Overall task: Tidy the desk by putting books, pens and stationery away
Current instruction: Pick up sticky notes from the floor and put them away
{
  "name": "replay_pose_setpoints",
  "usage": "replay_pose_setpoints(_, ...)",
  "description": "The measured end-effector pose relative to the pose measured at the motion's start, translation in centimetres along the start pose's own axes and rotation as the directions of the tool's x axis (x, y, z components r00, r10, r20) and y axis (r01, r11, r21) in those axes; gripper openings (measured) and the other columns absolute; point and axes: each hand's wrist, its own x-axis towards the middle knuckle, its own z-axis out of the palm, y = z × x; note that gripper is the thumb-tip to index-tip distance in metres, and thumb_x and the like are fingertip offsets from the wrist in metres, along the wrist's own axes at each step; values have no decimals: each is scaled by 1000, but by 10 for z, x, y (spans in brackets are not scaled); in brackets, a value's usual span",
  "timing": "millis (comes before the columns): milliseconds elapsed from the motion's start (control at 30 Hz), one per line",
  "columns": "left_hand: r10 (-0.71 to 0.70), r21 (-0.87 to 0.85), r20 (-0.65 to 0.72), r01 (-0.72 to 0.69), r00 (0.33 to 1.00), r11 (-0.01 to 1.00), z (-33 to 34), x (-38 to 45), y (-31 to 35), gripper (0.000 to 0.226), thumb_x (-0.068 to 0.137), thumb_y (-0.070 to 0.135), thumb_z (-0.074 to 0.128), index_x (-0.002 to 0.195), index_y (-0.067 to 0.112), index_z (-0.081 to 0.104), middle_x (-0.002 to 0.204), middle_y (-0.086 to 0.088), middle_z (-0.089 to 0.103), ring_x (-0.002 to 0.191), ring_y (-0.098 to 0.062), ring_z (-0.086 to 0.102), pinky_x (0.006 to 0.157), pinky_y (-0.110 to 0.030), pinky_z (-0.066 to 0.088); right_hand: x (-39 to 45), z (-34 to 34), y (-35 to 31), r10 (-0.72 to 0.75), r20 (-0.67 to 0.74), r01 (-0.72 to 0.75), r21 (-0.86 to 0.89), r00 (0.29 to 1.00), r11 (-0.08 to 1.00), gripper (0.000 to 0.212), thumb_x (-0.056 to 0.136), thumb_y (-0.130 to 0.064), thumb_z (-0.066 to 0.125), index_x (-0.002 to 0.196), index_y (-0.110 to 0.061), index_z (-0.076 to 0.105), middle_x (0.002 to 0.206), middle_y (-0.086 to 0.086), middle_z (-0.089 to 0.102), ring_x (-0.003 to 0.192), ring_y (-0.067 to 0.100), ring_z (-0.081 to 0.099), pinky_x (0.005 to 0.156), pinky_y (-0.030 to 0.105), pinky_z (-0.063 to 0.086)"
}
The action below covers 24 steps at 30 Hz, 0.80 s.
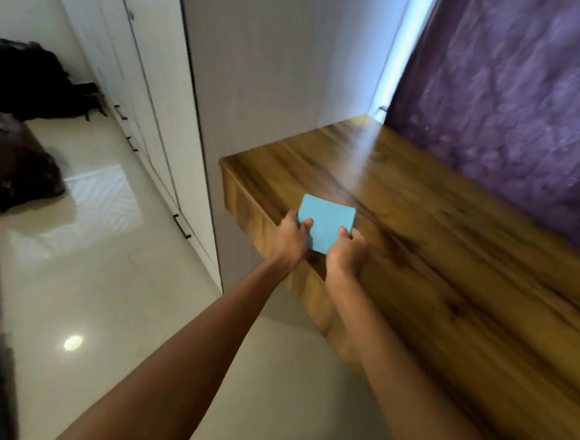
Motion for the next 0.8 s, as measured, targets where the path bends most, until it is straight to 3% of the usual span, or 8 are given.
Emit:
replay_pose_setpoints(67,5,125,83,-16,997,992,16,17,13,31,98,18,48,126,5,51,117,-13,62,101,-29,62,83,-42,55,23,-9,-4,42,-65,-44,-21,997,999,29,97,-14,47,114,6,61,116,19,65,97,28,64,81,38,53)
replay_pose_setpoints(233,-42,345,236,-43,971,938,44,55,23,33,90,19,60,122,8,57,111,-15,66,87,-30,66,79,-43,57,63,-27,-3,128,-202,-160,-151,971,976,33,94,-19,57,114,6,63,116,19,66,105,32,63,86,34,49)
replay_pose_setpoints(367,-77,594,279,-109,957,797,54,77,10,46,83,30,68,125,14,56,121,-7,64,109,-25,61,93,-40,50,73,-22,10,295,-334,-353,-131,896,926,37,84,-23,70,112,0,63,114,17,66,104,32,63,88,40,52)
replay_pose_setpoints(500,-71,609,304,-137,950,781,52,94,-5,44,78,30,74,117,14,61,114,-7,67,103,-24,63,88,-41,53,67,-7,15,297,-461,-390,-119,836,913,31,81,-25,73,103,-4,65,108,14,68,100,31,64,87,43,53)
replay_pose_setpoints(600,-19,620,321,-195,947,760,48,97,-8,47,75,29,77,115,13,60,114,-7,66,104,-24,63,84,-41,55,62,0,13,242,-527,-395,-199,815,897,26,82,-23,72,101,-5,66,106,10,69,98,27,65,84,37,53)
replay_pose_setpoints(800,46,608,375,-283,926,742,45,93,-10,52,82,27,72,126,13,49,127,-11,54,118,-28,52,96,-42,49,59,4,13,268,-572,-402,-118,775,908,24,79,-22,75,100,-12,72,110,6,70,102,23,65,84,31,49)
